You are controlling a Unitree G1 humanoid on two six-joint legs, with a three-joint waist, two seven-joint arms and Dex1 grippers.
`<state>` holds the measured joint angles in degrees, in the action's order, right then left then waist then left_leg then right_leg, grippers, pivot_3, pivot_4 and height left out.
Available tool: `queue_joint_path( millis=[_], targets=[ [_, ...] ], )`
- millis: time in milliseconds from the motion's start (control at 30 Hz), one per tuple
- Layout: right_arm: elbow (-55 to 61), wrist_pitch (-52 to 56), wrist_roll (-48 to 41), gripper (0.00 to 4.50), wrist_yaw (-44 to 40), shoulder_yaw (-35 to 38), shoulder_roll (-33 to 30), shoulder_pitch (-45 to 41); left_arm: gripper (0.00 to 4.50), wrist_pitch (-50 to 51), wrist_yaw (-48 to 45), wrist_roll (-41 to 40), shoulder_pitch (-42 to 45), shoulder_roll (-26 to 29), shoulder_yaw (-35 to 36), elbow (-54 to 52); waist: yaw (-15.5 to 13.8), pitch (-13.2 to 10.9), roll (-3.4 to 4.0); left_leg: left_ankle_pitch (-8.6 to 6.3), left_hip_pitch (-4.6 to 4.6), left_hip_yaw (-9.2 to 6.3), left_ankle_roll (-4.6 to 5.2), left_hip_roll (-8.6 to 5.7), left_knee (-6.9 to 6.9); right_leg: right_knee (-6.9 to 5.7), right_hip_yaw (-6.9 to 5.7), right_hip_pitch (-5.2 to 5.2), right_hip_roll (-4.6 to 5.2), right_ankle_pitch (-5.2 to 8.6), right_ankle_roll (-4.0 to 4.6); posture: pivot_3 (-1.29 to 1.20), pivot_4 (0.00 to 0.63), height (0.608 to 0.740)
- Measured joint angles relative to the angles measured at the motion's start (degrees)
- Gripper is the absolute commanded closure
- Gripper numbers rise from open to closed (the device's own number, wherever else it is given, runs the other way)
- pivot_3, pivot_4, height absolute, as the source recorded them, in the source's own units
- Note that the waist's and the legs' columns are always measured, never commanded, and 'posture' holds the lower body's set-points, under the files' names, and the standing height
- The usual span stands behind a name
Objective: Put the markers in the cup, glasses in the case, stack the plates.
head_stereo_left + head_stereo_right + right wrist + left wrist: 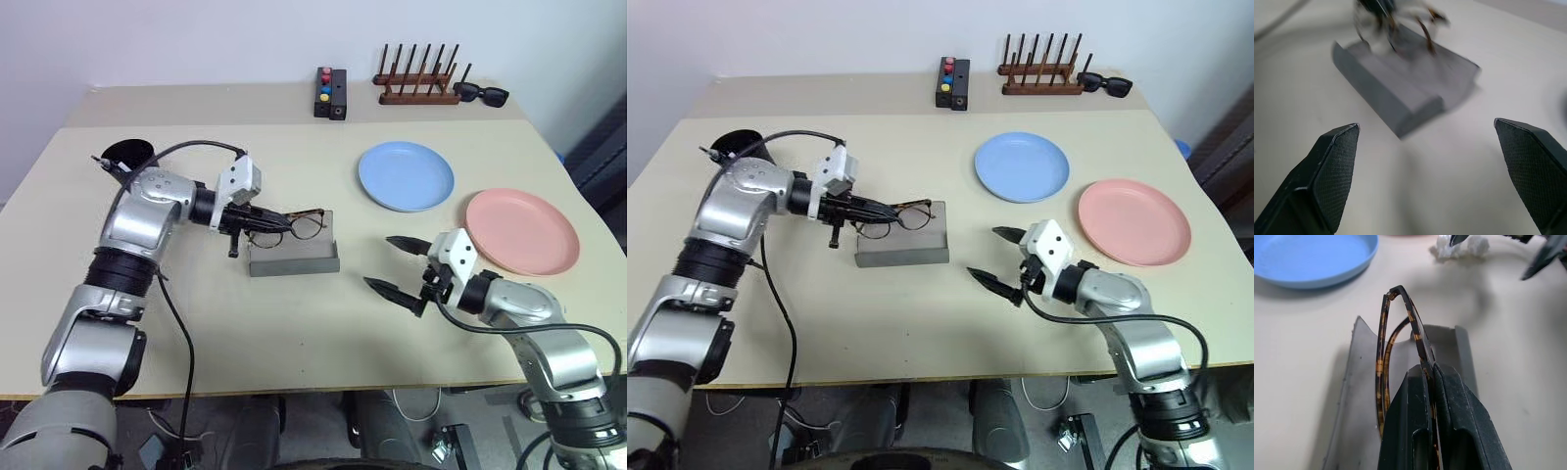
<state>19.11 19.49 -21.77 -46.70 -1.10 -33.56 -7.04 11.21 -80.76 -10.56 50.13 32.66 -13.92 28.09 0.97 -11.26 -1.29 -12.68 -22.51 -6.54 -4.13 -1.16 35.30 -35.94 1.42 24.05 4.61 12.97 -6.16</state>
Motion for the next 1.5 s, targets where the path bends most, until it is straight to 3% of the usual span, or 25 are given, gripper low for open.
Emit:
queue_joint_path(
  millis=[167,433,533,667,867,967,1100,1500],
  targets=[
    [0.1,0.0,0.2,0.00,0.6,-0.4,0.1,0.1,4.46,-2.8,0.3,2.5,0.3,-2.2,-1.1,5.1,0.0,0.0,-0.01,0.00,0.00,0.00,0.00,0.00,0.00,0.00,0.00,0.00,0.00,-0.02,-0.04,0.00,0.150,0.740],
    [0.9,0.0,0.2,0.00,1.5,-0.3,0.1,1.3,4.46,-0.4,-5.0,2.5,-0.8,-2.2,-2.4,4.2,0.1,0.0,-0.01,0.00,0.01,-0.01,0.00,0.00,-0.01,-0.03,0.00,0.00,0.00,0.00,-0.02,0.00,0.150,0.740],
    [0.9,0.0,0.2,0.00,1.6,-0.3,0.1,1.3,3.54,0.0,-4.5,2.8,-0.9,-2.1,-2.4,4.3,0.0,0.0,-0.01,0.00,0.01,-0.01,0.00,0.00,-0.01,-0.02,0.00,0.00,0.00,-0.01,-0.03,0.00,0.150,0.740],
    [0.9,0.0,0.2,0.00,1.6,-0.4,0.1,1.1,1.63,-0.7,-1.8,3.9,-0.9,-2.2,-2.1,4.5,0.0,0.0,-0.01,0.00,0.01,-0.01,0.00,0.00,-0.01,-0.03,0.00,0.00,0.00,-0.08,-0.15,0.00,0.150,0.740],
    [0.9,0.0,0.2,0.00,1.5,-0.4,0.2,0.5,1.63,-0.4,1.3,2.3,-0.7,-3.2,1.8,4.8,0.0,0.0,-0.01,0.00,0.02,-0.01,0.00,0.00,-0.01,-0.03,0.00,0.00,0.00,-0.08,-0.16,0.00,0.150,0.740],
    [0.9,0.0,0.2,0.00,1.4,-0.5,0.6,0.1,2.40,0.1,5.3,-0.2,3.1,-4.1,6.6,9.3,0.0,0.0,-0.06,0.00,0.00,-0.02,0.00,0.00,0.04,-0.04,-0.02,0.00,0.00,-0.08,-0.22,0.00,0.150,0.740],
    [0.9,0.5,-1.1,0.00,1.8,-0.4,1.7,-1.0,4.27,-3.0,8.8,-0.2,7.4,-2.9,10.6,11.8,0.2,0.0,-0.02,-0.01,0.04,-0.01,0.01,0.00,-0.01,-0.03,-0.01,0.00,0.01,-0.08,-0.22,0.00,0.150,0.740],
    [2.2,1.5,-1.7,0.00,2.0,-0.6,2.2,-2.5,4.27,-11.8,23.6,12.6,8.4,-6.6,4.7,26.4,-0.1,0.0,-0.03,0.00,0.01,-0.02,0.01,-0.02,0.04,-0.06,-0.01,0.00,0.00,-0.10,-0.22,0.00,0.150,0.740]
  ],
)
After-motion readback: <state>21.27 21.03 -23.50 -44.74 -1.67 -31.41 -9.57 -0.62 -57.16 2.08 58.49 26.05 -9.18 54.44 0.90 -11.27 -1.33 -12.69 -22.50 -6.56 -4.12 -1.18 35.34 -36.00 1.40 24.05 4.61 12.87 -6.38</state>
